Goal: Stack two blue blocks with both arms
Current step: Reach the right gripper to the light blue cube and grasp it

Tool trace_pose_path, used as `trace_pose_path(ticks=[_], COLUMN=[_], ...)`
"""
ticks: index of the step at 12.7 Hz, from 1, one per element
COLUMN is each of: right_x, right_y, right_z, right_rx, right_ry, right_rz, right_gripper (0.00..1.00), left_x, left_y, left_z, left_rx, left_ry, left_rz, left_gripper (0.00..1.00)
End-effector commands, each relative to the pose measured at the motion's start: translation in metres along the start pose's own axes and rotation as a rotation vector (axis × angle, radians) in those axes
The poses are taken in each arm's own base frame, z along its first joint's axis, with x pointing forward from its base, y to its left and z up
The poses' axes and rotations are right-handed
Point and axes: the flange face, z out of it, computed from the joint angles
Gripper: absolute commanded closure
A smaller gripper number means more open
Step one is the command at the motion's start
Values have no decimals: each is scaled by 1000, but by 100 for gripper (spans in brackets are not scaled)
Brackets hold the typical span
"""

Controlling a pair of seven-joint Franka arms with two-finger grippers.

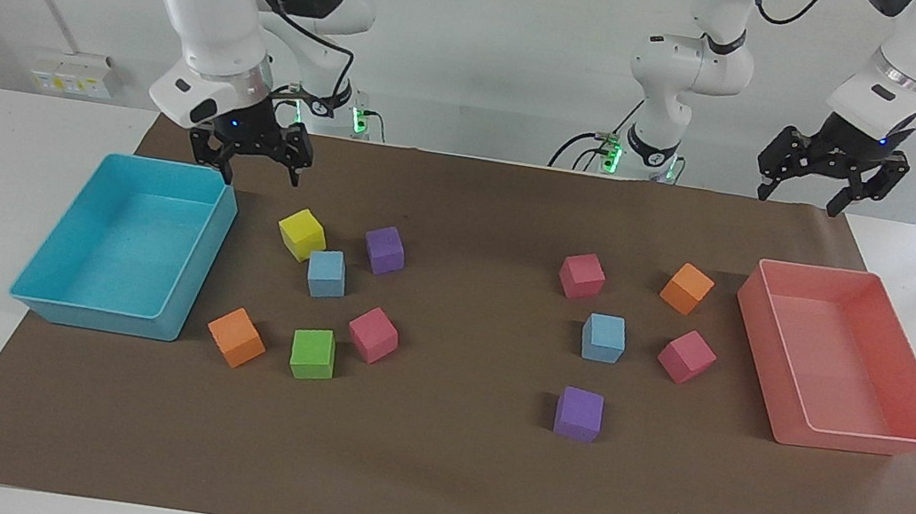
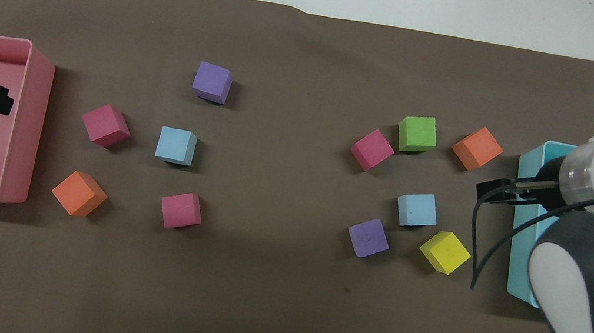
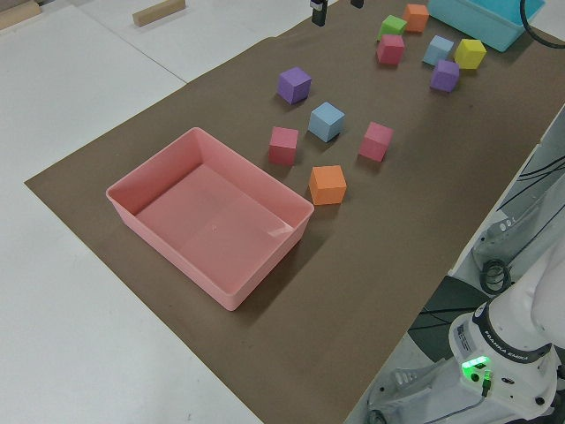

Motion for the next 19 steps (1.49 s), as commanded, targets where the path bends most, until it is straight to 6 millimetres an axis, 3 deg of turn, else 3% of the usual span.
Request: trace_pose_path(ticks=[1, 3, 7, 12, 19], right_x=[4, 8, -5, -6, -11], right_y=[-24, -34, -35, -39, -52], right_z=[46, 80, 141, 174, 218], right_rx=[6, 13, 16, 24, 17], right_ry=[-20, -5, -12, 0, -13], right_rz=[39, 57, 63, 70, 44], right_gripper=[0, 0, 0, 0, 0], left_x=[0, 0, -4, -16, -19], left_y=[-1, -1, -2, -1, -7], left_z=[0, 0, 0, 5, 7], left_rx=[-8, -8, -8, -9, -9], left_ry=[37, 39, 19, -44, -47], left_rz=[-14, -13, -4, 1, -13], left_gripper=[0, 0, 0, 0, 0])
